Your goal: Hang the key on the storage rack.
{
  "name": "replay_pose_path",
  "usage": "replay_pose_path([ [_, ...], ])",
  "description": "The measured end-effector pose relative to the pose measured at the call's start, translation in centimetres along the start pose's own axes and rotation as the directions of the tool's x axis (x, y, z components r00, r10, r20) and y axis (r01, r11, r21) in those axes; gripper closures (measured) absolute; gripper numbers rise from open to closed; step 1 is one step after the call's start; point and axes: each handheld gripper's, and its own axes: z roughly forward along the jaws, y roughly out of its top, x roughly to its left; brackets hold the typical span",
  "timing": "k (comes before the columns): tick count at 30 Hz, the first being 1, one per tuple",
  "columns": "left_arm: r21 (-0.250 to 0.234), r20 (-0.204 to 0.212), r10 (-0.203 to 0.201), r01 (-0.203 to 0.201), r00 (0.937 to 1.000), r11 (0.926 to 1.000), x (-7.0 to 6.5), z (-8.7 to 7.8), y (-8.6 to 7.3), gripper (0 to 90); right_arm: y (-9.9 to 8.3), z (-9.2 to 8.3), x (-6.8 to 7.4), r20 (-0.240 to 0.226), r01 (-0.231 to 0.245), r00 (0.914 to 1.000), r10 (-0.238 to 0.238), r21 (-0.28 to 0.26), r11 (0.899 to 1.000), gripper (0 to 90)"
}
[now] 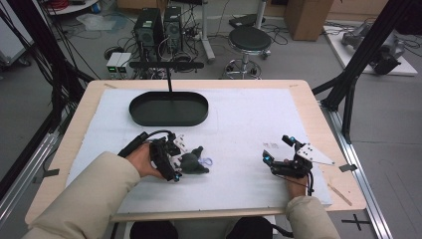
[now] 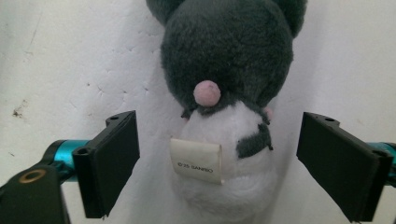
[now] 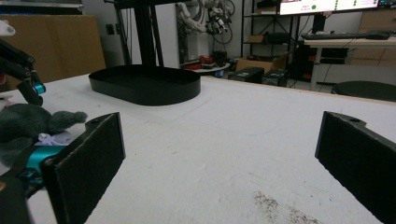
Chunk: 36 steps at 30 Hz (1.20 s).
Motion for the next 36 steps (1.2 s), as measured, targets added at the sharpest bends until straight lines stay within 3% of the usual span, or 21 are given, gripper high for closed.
replay_pose_path([
  [6,0.036,0.021,0.014,-0.015,0.9997,0.9993,0.0,0.0,-0.1,34.6,0.0,0.0,0.1,-0.001,-0.005,1.0000,0.005,0.003,1.000,0.6],
  [10,0.036,0.001,0.023,-0.023,0.9997,0.9991,-0.1,0.0,-0.1,47.3,0.0,0.0,0.0,0.001,-0.003,1.0000,0.003,0.002,1.000,0.6],
  [20,0.033,-0.001,-0.003,0.003,1.0000,0.9994,-0.1,-0.1,-0.1,55.6,0.0,0.0,0.0,0.000,-0.002,1.0000,0.002,0.001,1.000,0.6],
  [23,0.017,-0.018,-0.013,0.013,0.9998,0.9998,0.0,-0.2,-0.2,56.8,0.0,0.0,0.0,-0.001,-0.003,1.0000,0.003,0.002,1.000,0.6],
  [26,-0.026,-0.051,-0.048,0.047,0.9975,0.9986,0.3,-0.7,-0.3,57.3,0.0,0.0,0.0,-0.001,-0.002,1.0000,0.002,0.003,1.000,0.6],
  [31,-0.113,-0.133,-0.114,0.099,0.9845,0.9886,0.9,-2.2,-0.8,57.3,0.0,0.0,0.0,-0.001,-0.004,1.0000,0.004,0.003,1.000,0.6],
  [32,-0.154,-0.155,-0.154,0.130,0.9759,0.9796,1.4,-2.9,-1.0,57.3,0.0,0.0,0.0,0.000,-0.002,1.0000,0.002,0.001,1.000,0.6],
  [33,-0.154,-0.155,-0.154,0.130,0.9759,0.9796,1.4,-2.9,-1.0,57.3,0.0,0.0,0.0,0.000,-0.002,1.0000,0.002,0.001,1.000,0.6],
  [34,-0.199,-0.170,-0.206,0.172,0.9636,0.9649,1.9,-3.7,-1.4,57.3,0.0,0.0,0.0,-0.001,-0.004,1.0000,0.004,0.003,1.000,0.6],
  [35,-0.199,-0.170,-0.206,0.172,0.9636,0.9649,1.9,-3.7,-1.4,57.3,0.0,0.0,0.0,-0.001,-0.003,1.0000,0.003,0.003,1.000,0.6],
  [36,-0.233,-0.180,-0.249,0.204,0.9517,0.9508,2.2,-4.2,-1.7,57.3,0.0,0.0,0.0,-0.001,-0.002,1.0000,0.002,0.003,1.000,0.6],
])
